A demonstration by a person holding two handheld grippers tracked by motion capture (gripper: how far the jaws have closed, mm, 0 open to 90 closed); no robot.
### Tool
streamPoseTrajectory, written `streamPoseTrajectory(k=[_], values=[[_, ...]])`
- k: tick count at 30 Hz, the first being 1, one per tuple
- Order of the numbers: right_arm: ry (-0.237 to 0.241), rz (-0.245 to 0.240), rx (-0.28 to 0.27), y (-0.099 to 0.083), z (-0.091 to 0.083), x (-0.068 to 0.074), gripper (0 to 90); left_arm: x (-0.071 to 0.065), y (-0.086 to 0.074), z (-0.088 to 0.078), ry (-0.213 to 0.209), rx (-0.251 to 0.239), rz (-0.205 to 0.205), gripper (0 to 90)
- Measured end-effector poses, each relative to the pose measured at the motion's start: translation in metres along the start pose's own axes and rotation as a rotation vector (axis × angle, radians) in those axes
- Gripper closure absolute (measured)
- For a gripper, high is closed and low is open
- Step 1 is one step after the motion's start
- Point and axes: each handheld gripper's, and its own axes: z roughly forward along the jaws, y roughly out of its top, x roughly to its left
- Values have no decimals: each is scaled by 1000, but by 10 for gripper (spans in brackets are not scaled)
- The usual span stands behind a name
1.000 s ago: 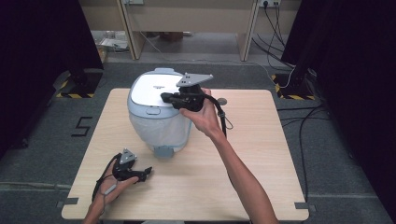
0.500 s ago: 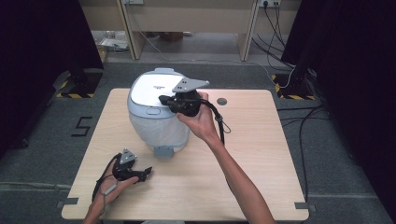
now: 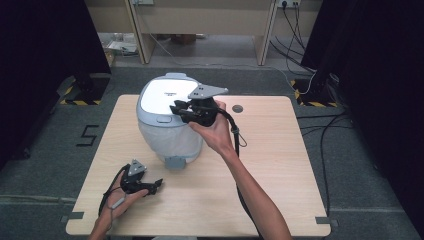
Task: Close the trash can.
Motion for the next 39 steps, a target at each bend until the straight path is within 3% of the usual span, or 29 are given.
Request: streamPoseTrajectory(k=[6,9,18,24,39], values=[[-61,31,-19,-5,-19,-12,597,0,0,0,0,-1,-1,132],[-129,68,-40,-11,-40,-26,489,0,0,0,0,-1,-1,132],[-232,119,-31,-35,-76,-47,388,0,0,0,1,-1,0,132],[-294,132,-5,-54,-94,-55,333,0,0,0,1,-1,0,132],[-385,142,57,-101,-117,-58,240,0,0,0,0,-1,-1,132]])
